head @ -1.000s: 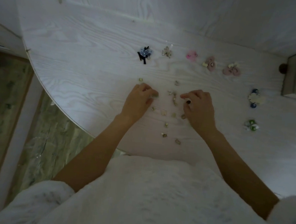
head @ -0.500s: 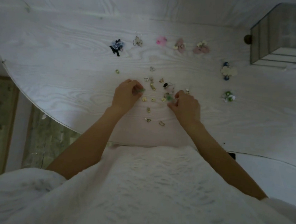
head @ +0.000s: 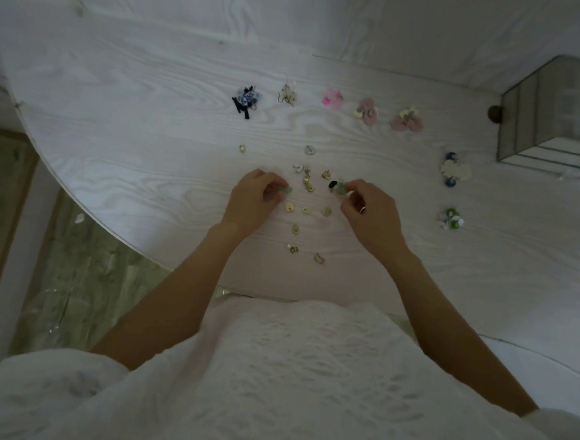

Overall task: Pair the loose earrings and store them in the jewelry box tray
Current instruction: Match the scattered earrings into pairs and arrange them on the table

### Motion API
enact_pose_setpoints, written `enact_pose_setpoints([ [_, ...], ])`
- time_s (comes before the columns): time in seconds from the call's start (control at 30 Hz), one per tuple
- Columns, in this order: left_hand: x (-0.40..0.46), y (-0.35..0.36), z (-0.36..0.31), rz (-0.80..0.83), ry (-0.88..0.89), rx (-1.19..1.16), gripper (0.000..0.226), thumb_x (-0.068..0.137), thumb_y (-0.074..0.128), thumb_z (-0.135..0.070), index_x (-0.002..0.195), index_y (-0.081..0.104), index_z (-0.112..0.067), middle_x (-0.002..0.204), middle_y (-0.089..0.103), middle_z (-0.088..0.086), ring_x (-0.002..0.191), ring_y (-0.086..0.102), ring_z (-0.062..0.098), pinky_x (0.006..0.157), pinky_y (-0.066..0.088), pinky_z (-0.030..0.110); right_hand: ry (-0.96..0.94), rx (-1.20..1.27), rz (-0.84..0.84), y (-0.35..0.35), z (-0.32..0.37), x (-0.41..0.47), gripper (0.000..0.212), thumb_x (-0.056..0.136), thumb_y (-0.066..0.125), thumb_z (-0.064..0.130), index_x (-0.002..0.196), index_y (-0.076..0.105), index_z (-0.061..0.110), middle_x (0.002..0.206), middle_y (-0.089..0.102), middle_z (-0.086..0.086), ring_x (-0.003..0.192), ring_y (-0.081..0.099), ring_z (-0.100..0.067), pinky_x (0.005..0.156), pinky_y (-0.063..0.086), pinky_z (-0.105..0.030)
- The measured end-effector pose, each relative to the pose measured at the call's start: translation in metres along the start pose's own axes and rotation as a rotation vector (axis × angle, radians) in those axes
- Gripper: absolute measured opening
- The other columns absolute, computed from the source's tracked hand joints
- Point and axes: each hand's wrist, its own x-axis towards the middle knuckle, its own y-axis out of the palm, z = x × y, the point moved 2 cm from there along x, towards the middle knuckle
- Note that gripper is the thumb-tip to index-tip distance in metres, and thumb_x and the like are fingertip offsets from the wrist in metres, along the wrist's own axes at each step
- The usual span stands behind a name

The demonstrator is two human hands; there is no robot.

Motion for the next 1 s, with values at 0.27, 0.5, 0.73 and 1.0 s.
enact_pose_setpoints([
  [0.27, 0.020, -0.026, 0.008, -0.205, -0.096, -0.069, 0.015, 0.085, 0.061, -0.010, 0.099, 0.066, -0.013, 0.098, 0.059, 0.006, 0.081, 0.055, 0.011, 0.076, 0.047, 0.018, -0.155, 0.042, 0.113, 0.023, 0.055, 0.078, 0.015, 0.087, 0.055, 0.013, 0.100, 0.062, 0.011, 0.082, 0.057, -0.002, 0.072, 0.052, -0.016, 0.067, 0.041, -0.028],
  [0.5, 0.081, -0.034, -0.004, -0.229, -0.071, -0.036, 0.014, 0.087, 0.060, -0.016, 0.100, 0.066, -0.013, 0.099, 0.059, 0.007, 0.081, 0.057, 0.014, 0.079, 0.047, 0.024, -0.134, -0.143, 0.113, 0.028, 0.058, 0.131, 0.020, 0.087, 0.053, 0.019, 0.103, 0.062, 0.013, 0.093, 0.063, -0.006, 0.079, 0.056, -0.019, 0.069, 0.043, -0.030],
  [0.73, 0.100, -0.028, -0.004, -0.080, -0.035, 0.025, 0.032, 0.083, 0.060, -0.008, 0.116, 0.059, -0.012, 0.114, 0.057, 0.011, 0.103, 0.055, 0.024, 0.089, 0.046, 0.033, -0.069, -0.244, 0.141, 0.026, 0.044, 0.158, 0.026, 0.088, 0.052, 0.015, 0.109, 0.065, 0.009, 0.103, 0.068, -0.010, 0.091, 0.062, -0.022, 0.076, 0.049, -0.032],
  [1.0, 0.090, -0.032, -0.003, -0.147, -0.047, 0.174, 0.047, 0.081, 0.062, -0.007, 0.126, 0.050, -0.009, 0.130, 0.046, 0.014, 0.120, 0.040, 0.029, 0.098, 0.035, 0.029, -0.047, -0.191, 0.191, 0.039, 0.046, 0.160, 0.042, 0.082, 0.057, 0.010, 0.124, 0.052, 0.008, 0.121, 0.050, -0.016, 0.107, 0.052, -0.028, 0.087, 0.041, -0.030],
])
